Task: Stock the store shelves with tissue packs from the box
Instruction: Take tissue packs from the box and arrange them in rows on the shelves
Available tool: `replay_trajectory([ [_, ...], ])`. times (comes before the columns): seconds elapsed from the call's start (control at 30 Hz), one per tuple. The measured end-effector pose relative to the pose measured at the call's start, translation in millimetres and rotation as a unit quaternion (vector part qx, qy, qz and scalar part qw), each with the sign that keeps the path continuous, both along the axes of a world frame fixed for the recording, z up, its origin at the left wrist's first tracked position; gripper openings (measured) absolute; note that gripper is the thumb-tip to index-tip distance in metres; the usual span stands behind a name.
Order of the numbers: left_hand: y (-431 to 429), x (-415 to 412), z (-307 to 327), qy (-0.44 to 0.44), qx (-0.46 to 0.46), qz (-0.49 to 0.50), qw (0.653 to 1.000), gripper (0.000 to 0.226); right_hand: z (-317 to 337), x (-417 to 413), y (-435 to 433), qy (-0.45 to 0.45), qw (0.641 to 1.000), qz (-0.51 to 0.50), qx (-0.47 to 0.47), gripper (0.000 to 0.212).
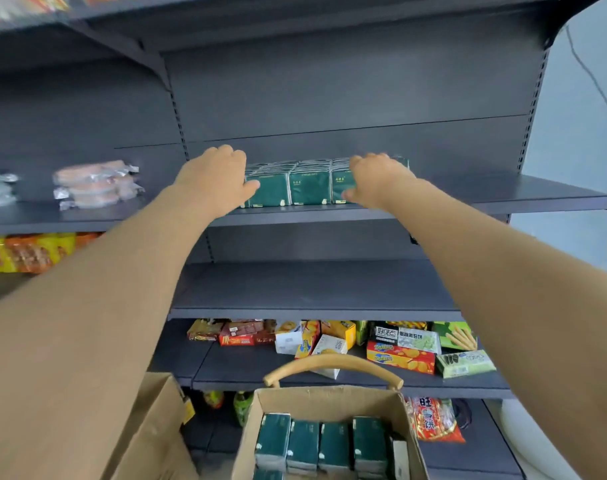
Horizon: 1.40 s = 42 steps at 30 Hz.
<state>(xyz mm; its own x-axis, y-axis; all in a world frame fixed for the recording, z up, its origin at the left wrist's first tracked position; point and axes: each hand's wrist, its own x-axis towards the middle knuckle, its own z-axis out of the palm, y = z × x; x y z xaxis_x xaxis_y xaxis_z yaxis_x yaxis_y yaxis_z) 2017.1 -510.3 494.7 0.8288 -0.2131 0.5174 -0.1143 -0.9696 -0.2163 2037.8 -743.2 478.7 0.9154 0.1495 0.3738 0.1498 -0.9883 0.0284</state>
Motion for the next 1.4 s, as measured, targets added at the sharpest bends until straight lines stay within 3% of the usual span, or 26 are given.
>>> replay_trajectory([
  [0.23,35.9,-20.2,-81.7,0.076,-0.025,-0.014,0.997,0.046,-83.5,-22.9,29.2,0.099,0.995,0.006,-0.007,0.055],
  [0.5,73.5,30.4,-224.8,0.192,-0.006,-0.045,0.98,0.041,-219.7,23.6,65.3,0.235,0.971,-0.024,-0.015,0.048],
  [0.8,94.7,133.0,-367.0,0.363,0.006,-0.122,0.924,0.042,-376.6,77.1,85.8,0.413,0.902,-0.124,0.001,0.055],
  [1.07,73.7,147.9,-496.5,0.496,-0.003,-0.131,0.858,0.044,-502.4,65.1,92.7,0.505,0.845,-0.164,0.061,0.052],
  [1.23,66.9,134.8,-567.6,0.533,0.005,-0.111,0.839,0.043,-563.9,51.1,88.4,0.549,0.812,-0.175,0.091,0.041],
  [1.4,59.0,122.7,-622.5,0.544,0.004,-0.055,0.837,0.039,-613.6,37.5,81.8,0.575,0.791,-0.182,0.103,0.051],
])
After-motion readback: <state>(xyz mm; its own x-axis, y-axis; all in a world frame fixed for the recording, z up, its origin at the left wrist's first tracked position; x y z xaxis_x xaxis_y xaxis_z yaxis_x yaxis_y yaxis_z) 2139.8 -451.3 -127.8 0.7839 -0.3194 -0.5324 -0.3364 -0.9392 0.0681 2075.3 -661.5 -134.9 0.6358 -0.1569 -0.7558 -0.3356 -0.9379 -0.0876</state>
